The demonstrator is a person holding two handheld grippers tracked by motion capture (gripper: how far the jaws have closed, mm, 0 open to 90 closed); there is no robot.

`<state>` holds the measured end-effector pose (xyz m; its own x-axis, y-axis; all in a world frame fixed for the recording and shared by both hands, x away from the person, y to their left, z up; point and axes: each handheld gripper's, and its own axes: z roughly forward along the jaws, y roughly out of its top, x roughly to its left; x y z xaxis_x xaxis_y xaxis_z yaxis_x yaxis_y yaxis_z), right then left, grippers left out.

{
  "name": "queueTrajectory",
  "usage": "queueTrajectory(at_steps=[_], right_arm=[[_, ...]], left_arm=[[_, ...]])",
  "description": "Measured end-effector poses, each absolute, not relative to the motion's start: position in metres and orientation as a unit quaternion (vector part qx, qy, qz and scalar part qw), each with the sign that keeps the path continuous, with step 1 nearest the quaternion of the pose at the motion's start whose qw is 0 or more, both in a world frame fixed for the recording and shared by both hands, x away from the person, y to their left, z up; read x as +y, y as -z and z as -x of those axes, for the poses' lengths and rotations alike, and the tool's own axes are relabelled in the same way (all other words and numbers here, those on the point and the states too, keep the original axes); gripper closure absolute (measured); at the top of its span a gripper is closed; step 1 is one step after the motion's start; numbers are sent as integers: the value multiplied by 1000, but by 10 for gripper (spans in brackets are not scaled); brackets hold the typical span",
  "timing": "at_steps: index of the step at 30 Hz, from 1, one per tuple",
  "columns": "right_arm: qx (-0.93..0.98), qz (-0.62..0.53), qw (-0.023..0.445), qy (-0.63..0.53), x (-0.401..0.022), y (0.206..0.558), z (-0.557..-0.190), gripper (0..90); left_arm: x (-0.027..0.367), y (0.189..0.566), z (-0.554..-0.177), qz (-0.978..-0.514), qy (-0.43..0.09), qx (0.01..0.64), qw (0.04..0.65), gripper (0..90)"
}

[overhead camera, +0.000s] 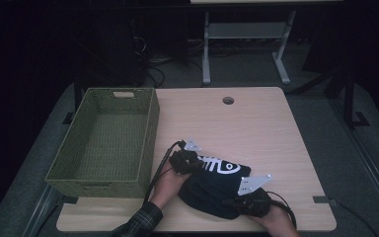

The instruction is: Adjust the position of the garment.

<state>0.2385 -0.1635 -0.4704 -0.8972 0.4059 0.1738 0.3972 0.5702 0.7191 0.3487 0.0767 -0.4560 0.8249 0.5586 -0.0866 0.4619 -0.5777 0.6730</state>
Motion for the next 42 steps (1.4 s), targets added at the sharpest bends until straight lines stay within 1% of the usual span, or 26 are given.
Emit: queueTrajectory(at_steps=[2, 5, 9, 10, 12, 15, 18, 21, 24, 27, 31, 35, 42], right_arm=[[885, -227, 3, -407, -164, 468, -240, 899], [872, -231, 5, -431, -170, 459, -242, 836], [853, -243, 34, -461, -182, 445, -245, 776], [847, -247, 43, -468, -187, 442, -246, 775], [840, -256, 62, -473, -194, 438, -248, 740], [834, -285, 90, -465, -206, 438, -257, 664], [831, -305, 107, -453, -215, 442, -262, 620], [826, -325, 119, -445, -225, 448, -265, 523], [823, -340, 137, -434, -235, 453, -265, 400], [819, -360, 155, -419, -243, 459, -263, 313], [810, -391, 166, -404, -256, 465, -264, 211], [804, -417, 164, -391, -264, 472, -265, 134], [806, -429, 180, -366, -265, 479, -270, 79]], left_arm=[[78, 455, -348, -883, -68, 286, 367, 897], [84, 446, -346, -874, -72, 286, 387, 795], [90, 431, -334, -859, -67, 288, 417, 695], [92, 427, -331, -861, -65, 284, 417, 675], [95, 423, -322, -858, -63, 284, 423, 616], [99, 423, -311, -859, -56, 292, 417, 510], [104, 428, -305, -859, -51, 306, 406, 437], [108, 434, -304, -856, -51, 321, 403, 365], [110, 436, -307, -851, -60, 333, 402, 281], [113, 440, -309, -851, -66, 345, 390, 207], [115, 446, -313, -851, -64, 353, 383, 160], [114, 452, -314, -858, -64, 351, 369, 152], [112, 458, -314, -862, -57, 353, 360, 147]])
